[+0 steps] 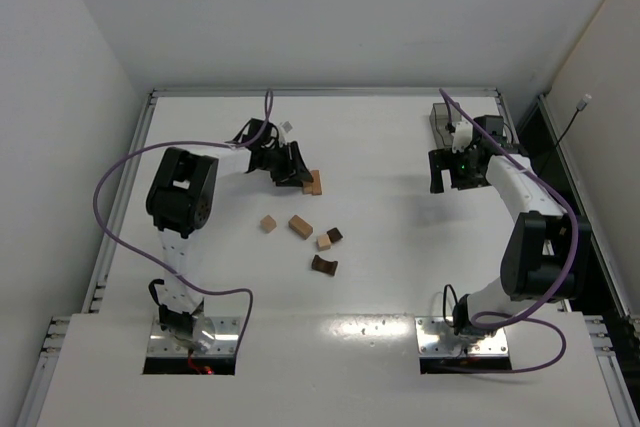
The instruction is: Build the wood block tower
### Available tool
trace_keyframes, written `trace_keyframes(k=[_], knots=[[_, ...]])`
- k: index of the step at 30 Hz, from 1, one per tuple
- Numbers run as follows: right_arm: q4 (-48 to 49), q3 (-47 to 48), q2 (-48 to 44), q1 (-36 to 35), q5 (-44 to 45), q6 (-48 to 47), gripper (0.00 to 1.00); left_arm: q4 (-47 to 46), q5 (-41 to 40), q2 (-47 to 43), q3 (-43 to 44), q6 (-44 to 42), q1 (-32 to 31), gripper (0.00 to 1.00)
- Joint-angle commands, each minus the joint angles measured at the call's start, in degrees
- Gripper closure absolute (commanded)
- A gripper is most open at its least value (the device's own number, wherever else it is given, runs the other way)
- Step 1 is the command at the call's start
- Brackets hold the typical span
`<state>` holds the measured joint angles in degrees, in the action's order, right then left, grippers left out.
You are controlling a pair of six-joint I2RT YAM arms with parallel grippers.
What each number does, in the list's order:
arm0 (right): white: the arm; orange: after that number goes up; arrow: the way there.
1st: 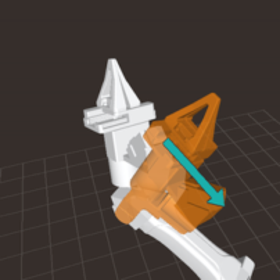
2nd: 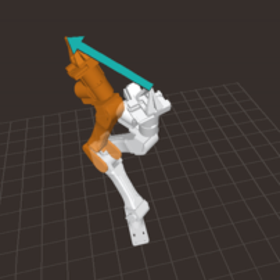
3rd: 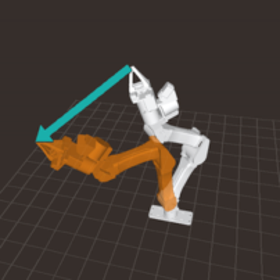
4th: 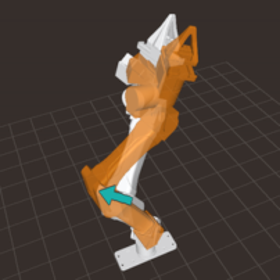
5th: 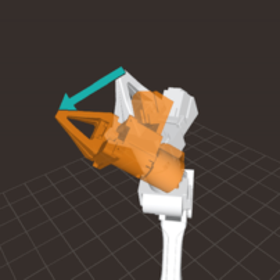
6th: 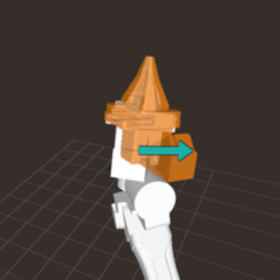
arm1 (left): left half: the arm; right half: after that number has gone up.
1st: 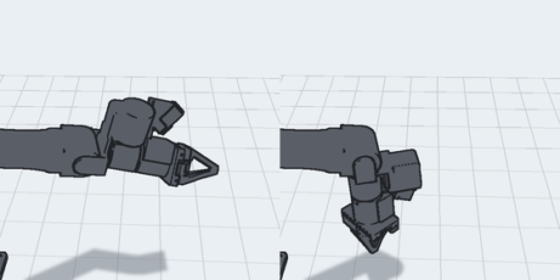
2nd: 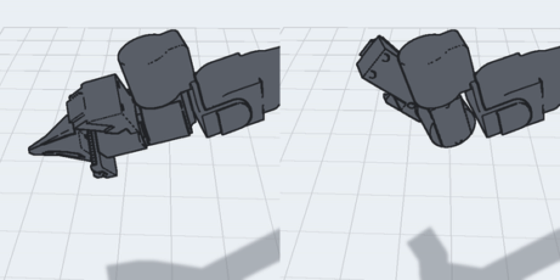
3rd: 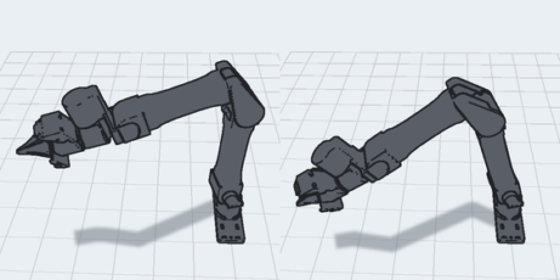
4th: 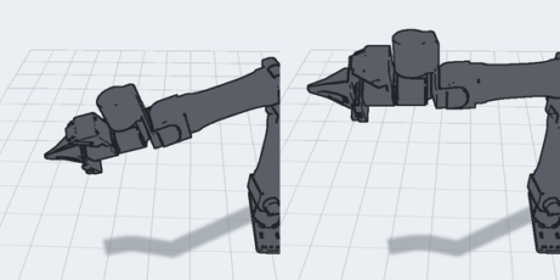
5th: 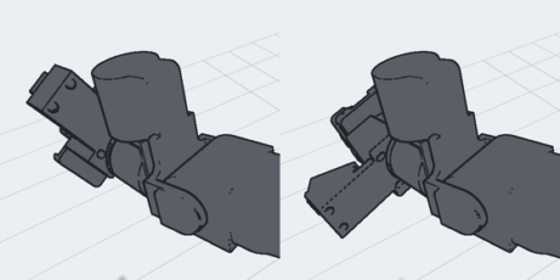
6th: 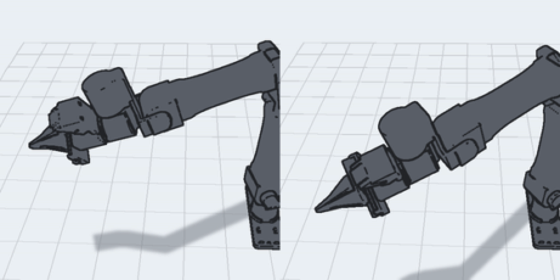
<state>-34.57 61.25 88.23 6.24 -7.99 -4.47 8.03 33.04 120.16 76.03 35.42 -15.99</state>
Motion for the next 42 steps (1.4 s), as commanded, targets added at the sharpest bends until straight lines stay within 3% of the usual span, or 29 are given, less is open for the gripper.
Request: trace_keyframes(k=[1, 11, 20, 24, 30, 35, 42], knots=[[0.73, 0.71, 0.02, -0.18, -0.62, -0.10, 0.04, 1.72, -1.31, 1.92, 0.26, -0.53, -1.41, 0.58], [0.73, 0.71, 0.02, -0.18, -0.62, -0.10, 0.04, 3.13, -5.96, -1.06, 0.79, -1.75, -1.94, 0.57], [2.83, -2.00, -3.14, -0.18, -3.78, -0.10, 0.04, 4.45, -13.78, -16.33, -5.01, -2.90, 0.77, 0.52], [4.24, -3.60, -6.04, -2.54, -5.02, -0.10, 0.07, 6.55, -21.42, -24.06, -6.85, -2.37, 3.85, 0.49], [7.42, -6.41, -13.95, -16.59, -4.05, -6.59, 0.10, 13.32, -29.16, -30.33, -6.24, -7.10, 10.79, 0.41], [3.72, -0.70, -9.66, -31.53, -4.32, -10.29, 0.16, 19.82, -31.27, -31.03, -4.40, -12.13, 15.98, 0.41], [9.60, 4.47, -0.63, -50.26, 1.74, -11.70, 0.16, 19.57, -29.00, -35.60, -8.52, -15.73, 22.31, 0.40]])
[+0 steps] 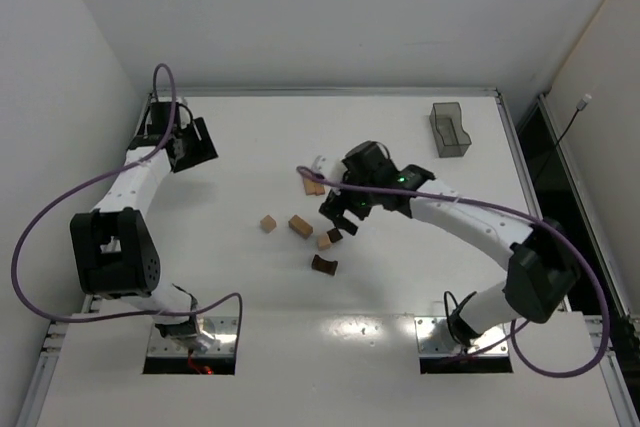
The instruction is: Build the wood block tower
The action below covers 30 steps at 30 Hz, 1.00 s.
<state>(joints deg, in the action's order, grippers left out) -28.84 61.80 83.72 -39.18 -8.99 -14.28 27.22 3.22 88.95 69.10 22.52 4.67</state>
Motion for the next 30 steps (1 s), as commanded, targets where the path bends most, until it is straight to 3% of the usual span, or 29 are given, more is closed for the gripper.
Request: trace_keyframes(k=[1, 7, 14, 23, 30], knots=[[5.27, 4.99, 5.47, -5.90, 2.75, -1.89, 0.16, 0.37, 1.60, -4.92, -2.30, -2.84, 1.66, 0.38], [6.26, 17.89, 18.21, -9.86, 7.06, 3.55, 0.13, 0.37, 1.61, -5.63, -3.36, -3.89, 3.24, 0.13], [3.44, 33.11, 32.02, -13.45, 11.89, 16.29, 0.12, 0.90, -0.32, -2.81, -1.69, -3.36, 4.39, 0.12], [3.62, 35.14, 36.69, -19.88, 12.60, 20.00, 0.18, 0.90, -1.73, 0.00, -0.46, -1.69, 7.55, 0.12], [4.85, 35.32, 41.78, -19.80, 12.07, 21.14, 0.19, 0.90, -0.59, 0.61, 0.07, -1.17, 9.48, 0.12]])
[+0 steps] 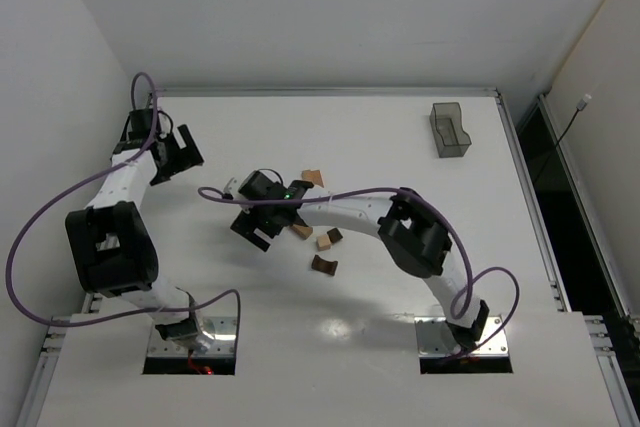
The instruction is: Build the wood block tower
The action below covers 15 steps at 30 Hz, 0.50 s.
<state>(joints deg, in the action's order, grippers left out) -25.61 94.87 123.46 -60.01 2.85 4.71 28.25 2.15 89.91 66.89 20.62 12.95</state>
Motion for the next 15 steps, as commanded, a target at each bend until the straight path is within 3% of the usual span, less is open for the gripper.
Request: trace_keyframes(k=[1, 15], knots=[[1.61, 3.03, 2.66, 1.56, 0.22, 2.15, 0.19, -0.13, 0.48, -0.35, 2.28, 0.74, 1.20, 0.12], [1.61, 6.81, 6.97, 4.11, -2.32, 3.82, 0.20, -0.65, 2.07, 0.79, 1.57, 0.74, 2.78, 0.12]])
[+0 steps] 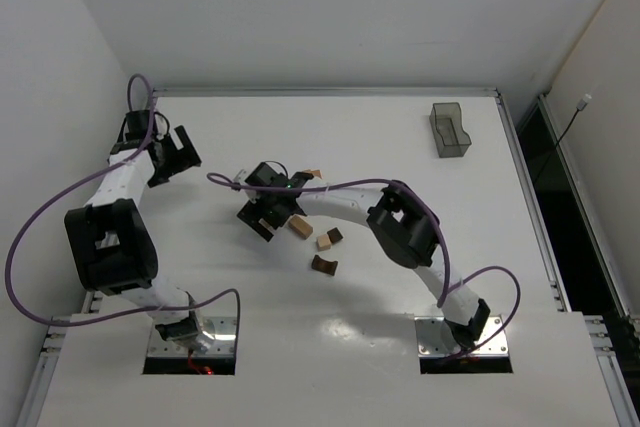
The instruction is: Build the wood block tower
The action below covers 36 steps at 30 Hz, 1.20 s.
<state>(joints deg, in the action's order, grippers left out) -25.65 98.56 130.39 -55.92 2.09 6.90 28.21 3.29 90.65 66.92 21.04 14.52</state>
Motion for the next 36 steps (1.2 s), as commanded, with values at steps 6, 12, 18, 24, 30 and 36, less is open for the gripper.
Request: trace_keyframes(k=[6, 12, 18, 24, 30, 36], knots=[[0.86, 4.80, 0.66, 0.02, -2.18, 2.16, 0.49, -1.14, 0.93, 0.58, 1.55, 0.32, 1.21, 0.12], [-0.53, 5.32, 1.18, -0.50, -1.13, 2.16, 0.71, -1.14, 0.93, 0.58, 1.55, 0.85, 1.21, 0.12], [-1.07, 6.73, 2.42, -0.50, -0.51, 2.16, 0.99, -1.14, 0.93, 1.11, 1.55, 0.85, 1.21, 0.12], [-1.60, 3.49, -4.60, 1.07, 5.10, 2.77, 1.00, -1.66, -1.17, 1.11, 1.03, 2.25, 1.21, 0.12], [-4.40, 1.90, -13.84, 4.50, 18.81, 10.75, 1.00, -2.81, -4.87, -2.32, -1.08, 6.12, 1.21, 0.12], [-6.26, 2.59, -14.37, 9.50, 20.33, 18.41, 1.00, -3.33, -4.87, -2.32, -1.08, 6.12, 1.21, 0.12]])
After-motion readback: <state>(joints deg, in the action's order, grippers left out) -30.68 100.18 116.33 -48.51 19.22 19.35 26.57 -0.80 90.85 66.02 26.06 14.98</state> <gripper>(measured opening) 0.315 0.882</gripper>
